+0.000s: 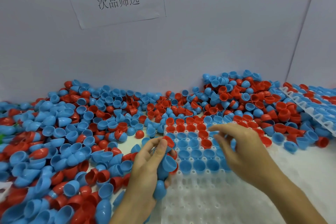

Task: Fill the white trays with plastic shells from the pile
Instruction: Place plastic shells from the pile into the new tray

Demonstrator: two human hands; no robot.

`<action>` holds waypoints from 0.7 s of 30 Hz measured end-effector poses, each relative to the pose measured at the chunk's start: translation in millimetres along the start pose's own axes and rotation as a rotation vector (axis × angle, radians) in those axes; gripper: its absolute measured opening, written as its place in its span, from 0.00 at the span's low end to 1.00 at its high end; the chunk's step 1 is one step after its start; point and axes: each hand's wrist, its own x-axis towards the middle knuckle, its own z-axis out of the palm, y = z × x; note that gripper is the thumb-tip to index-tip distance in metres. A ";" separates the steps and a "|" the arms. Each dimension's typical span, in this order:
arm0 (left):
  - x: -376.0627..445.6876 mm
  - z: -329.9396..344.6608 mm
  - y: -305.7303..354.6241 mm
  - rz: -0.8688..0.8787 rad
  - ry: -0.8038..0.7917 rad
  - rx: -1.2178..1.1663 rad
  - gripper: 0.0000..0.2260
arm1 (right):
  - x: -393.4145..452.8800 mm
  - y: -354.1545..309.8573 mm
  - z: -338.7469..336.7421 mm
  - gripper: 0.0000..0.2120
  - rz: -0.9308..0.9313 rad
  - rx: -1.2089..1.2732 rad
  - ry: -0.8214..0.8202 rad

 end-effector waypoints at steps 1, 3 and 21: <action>-0.2 0.0 -0.3 0.010 -0.020 0.024 0.13 | -2.8 -8.6 6.4 0.17 -0.031 0.109 -0.030; -1.2 -0.2 -0.8 0.024 -0.056 0.076 0.13 | -8.1 -21.7 16.9 0.23 -0.061 0.277 -0.115; -0.8 -5.3 -3.4 0.030 -0.141 0.129 0.17 | -9.7 -34.0 33.2 0.15 0.138 0.746 -0.089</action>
